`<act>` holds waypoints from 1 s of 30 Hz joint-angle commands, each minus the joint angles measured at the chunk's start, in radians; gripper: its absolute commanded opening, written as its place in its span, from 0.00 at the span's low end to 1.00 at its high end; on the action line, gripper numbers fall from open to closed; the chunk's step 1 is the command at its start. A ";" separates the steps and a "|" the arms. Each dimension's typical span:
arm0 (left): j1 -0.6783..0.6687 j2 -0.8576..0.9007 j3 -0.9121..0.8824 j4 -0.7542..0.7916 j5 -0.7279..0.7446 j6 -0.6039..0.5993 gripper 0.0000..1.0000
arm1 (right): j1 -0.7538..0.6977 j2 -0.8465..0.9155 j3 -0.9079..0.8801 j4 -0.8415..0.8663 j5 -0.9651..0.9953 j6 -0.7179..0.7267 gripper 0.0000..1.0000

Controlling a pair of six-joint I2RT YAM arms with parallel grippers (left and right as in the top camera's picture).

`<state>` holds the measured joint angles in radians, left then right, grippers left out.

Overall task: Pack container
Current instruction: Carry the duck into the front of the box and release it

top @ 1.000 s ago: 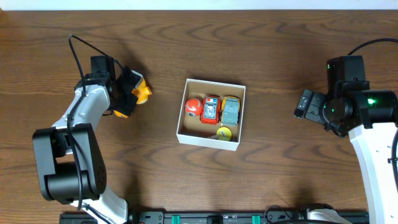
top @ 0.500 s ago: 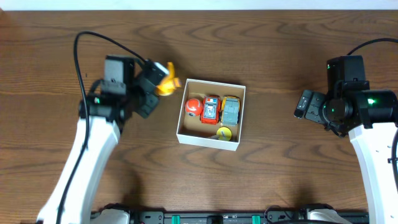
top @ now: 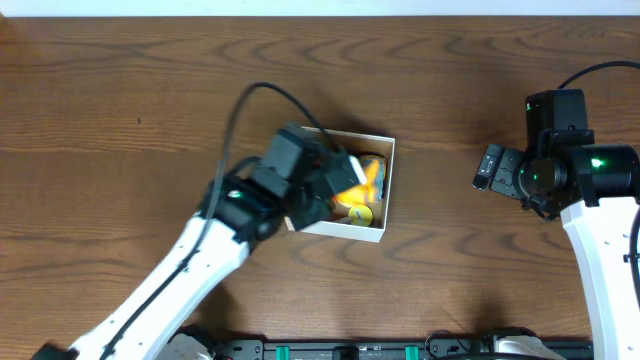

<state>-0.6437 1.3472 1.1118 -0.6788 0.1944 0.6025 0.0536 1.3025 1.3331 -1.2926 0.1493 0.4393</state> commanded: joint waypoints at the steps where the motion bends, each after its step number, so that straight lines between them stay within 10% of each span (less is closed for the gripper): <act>1: -0.022 0.071 -0.001 -0.008 0.005 0.005 0.06 | -0.008 0.001 -0.002 -0.005 0.007 -0.010 0.99; 13: -0.021 0.298 -0.001 -0.013 0.005 0.005 0.07 | -0.008 0.001 -0.002 -0.010 0.007 -0.010 0.99; 19: -0.022 0.297 0.000 -0.013 0.004 0.005 0.30 | -0.008 0.001 -0.002 -0.009 0.007 -0.010 0.99; 21: -0.022 0.281 0.000 -0.013 0.004 0.005 0.57 | -0.008 0.001 -0.002 -0.009 0.007 -0.010 0.99; 30: -0.021 0.105 0.018 -0.013 0.004 -0.052 0.64 | -0.008 0.001 -0.002 -0.008 0.008 -0.010 0.99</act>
<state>-0.6647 1.5272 1.1118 -0.6895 0.1959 0.5896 0.0536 1.3025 1.3331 -1.3003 0.1493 0.4393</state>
